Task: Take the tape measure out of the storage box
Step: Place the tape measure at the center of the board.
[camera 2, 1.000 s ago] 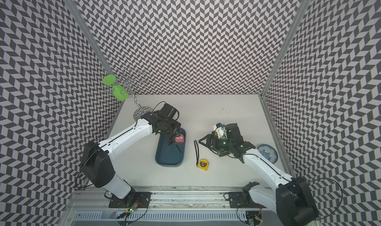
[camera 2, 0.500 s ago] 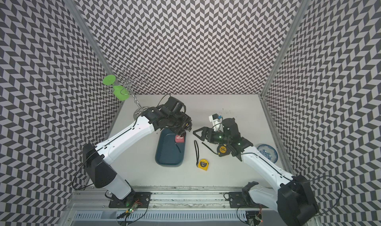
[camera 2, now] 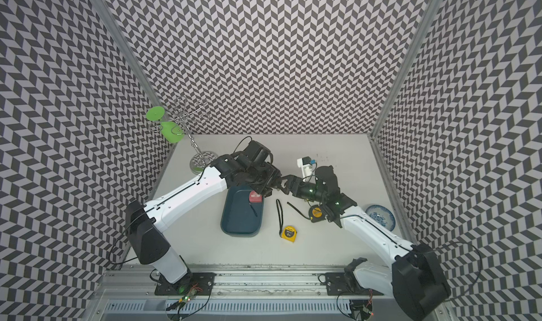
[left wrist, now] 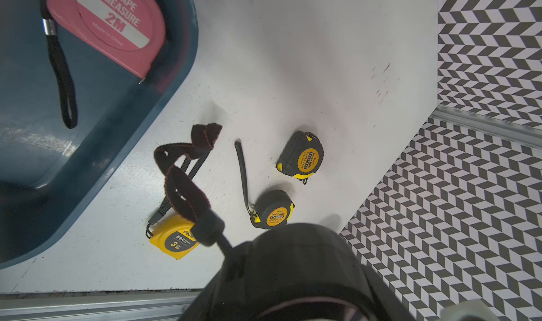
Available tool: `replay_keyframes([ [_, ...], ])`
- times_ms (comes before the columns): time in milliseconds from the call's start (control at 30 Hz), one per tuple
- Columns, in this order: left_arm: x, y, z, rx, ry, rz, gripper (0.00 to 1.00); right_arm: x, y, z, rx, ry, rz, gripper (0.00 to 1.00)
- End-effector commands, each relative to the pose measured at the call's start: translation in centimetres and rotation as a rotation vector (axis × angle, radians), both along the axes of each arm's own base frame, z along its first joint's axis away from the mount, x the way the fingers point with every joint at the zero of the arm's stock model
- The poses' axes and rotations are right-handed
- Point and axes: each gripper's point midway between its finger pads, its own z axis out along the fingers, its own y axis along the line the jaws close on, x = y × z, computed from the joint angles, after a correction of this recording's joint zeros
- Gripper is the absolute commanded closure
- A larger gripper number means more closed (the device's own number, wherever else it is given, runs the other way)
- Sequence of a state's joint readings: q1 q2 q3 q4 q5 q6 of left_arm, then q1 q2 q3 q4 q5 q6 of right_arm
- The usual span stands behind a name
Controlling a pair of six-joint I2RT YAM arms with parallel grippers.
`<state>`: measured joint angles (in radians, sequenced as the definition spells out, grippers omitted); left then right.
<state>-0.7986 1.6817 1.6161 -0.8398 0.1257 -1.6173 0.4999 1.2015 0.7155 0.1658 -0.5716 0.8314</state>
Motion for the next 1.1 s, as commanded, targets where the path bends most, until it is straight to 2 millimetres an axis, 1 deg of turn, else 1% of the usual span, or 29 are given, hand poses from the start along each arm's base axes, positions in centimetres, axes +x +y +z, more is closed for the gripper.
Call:
replay_keyframes([
  [0, 0.4, -1.5, 1.7, -0.066, -0.039, -0.02, 1.0, 0.9, 0.6, 2.0, 0.036, -0.07, -0.022, 0.19],
  [100, 0.2, -1.9, 2.0, -0.079, -0.042, -0.036, 1.0, 1.2, 0.6, 1.8, 0.026, -0.072, -0.036, 0.24],
  [200, -0.2, -2.2, 1.8, -0.081, -0.036, -0.049, 1.0, 1.4, 0.6, 1.5, 0.014, -0.068, -0.051, 0.32],
  [333, -0.6, -2.7, 1.8, -0.084, -0.035, -0.066, 1.0, 1.5, 0.5, 1.4, 0.012, -0.06, -0.064, 0.51],
  [467, -0.5, -2.8, 2.0, -0.089, -0.045, -0.073, 1.0, 1.4, 0.5, 1.2, 0.01, -0.051, -0.067, 0.75],
  [500, -0.5, -2.8, 2.0, -0.088, -0.048, -0.073, 0.97, 1.3, 0.4, 1.3, 0.012, -0.051, -0.07, 0.8],
  [533, -0.5, -2.8, 2.1, -0.089, -0.052, -0.076, 0.88, 1.3, 0.4, 1.2, 0.012, -0.048, -0.071, 0.83],
  [600, -0.5, -2.7, 2.2, -0.085, -0.063, -0.082, 0.58, 1.3, 0.3, 1.2, 0.01, -0.043, -0.077, 0.87],
  [667, -0.2, -2.5, 2.3, -0.081, -0.083, -0.088, 0.36, 1.3, 0.3, 1.1, 0.009, -0.042, -0.081, 0.89],
  [700, 0.0, -2.3, 2.5, -0.078, -0.096, -0.09, 0.27, 1.3, 0.2, 1.1, 0.01, -0.041, -0.085, 0.89],
  [767, 0.5, -1.9, 2.8, -0.066, -0.128, -0.098, 0.15, 1.4, 0.2, 1.1, 0.011, -0.037, -0.088, 0.9],
  [800, 0.6, -1.6, 3.0, -0.057, -0.145, -0.103, 0.1, 1.4, 0.1, 0.9, 0.01, -0.034, -0.09, 0.91],
  [900, 1.1, -0.5, 3.2, -0.009, -0.194, -0.117, 0.01, 1.5, 0.3, 0.7, 0.013, -0.026, -0.084, 0.91],
  [1067, 1.8, 1.6, 3.5, 0.071, -0.313, -0.176, 0.0, 1.8, 0.6, 0.1, 0.024, -0.003, -0.076, 0.91],
])
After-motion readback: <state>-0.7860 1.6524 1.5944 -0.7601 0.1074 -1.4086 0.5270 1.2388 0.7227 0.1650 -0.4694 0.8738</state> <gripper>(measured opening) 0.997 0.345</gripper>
